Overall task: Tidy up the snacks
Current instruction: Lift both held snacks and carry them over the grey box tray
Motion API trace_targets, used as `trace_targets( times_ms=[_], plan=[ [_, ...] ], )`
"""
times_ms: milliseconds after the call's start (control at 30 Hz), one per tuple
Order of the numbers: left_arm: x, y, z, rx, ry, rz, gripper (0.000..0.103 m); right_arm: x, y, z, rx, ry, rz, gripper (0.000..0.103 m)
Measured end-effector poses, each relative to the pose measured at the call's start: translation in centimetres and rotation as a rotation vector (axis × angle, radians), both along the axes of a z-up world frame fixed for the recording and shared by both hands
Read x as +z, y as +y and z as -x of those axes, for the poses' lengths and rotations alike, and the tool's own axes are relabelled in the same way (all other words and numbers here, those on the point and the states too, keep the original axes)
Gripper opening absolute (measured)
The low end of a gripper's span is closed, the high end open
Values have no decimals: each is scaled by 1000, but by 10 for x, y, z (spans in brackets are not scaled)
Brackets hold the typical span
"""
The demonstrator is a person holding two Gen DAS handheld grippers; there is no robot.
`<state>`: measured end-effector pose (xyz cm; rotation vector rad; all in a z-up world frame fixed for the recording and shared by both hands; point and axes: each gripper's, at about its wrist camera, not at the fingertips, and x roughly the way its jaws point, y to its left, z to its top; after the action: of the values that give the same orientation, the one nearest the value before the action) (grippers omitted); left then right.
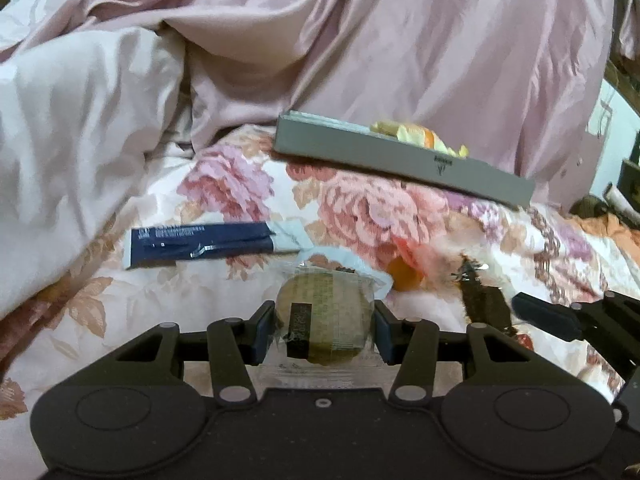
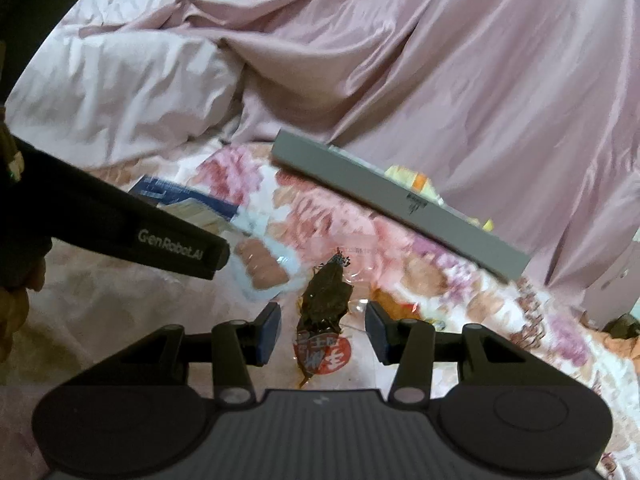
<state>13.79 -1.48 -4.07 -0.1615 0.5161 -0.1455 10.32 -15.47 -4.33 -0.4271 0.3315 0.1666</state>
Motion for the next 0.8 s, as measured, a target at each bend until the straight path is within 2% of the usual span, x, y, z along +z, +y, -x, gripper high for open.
trace_targets(
  times_ms=[300,533,800],
  plan=[
    [28,-12,8,23,-74,12,52,25,-17,9,-20,-108,-29,51],
    [55,-25,16,35,-118,8,52,56,-40,17,-28,-208,-35,51],
    [96,-44,-6,69,-153,31,52,88,-64,-3,-19,-340,-7,51]
  ],
)
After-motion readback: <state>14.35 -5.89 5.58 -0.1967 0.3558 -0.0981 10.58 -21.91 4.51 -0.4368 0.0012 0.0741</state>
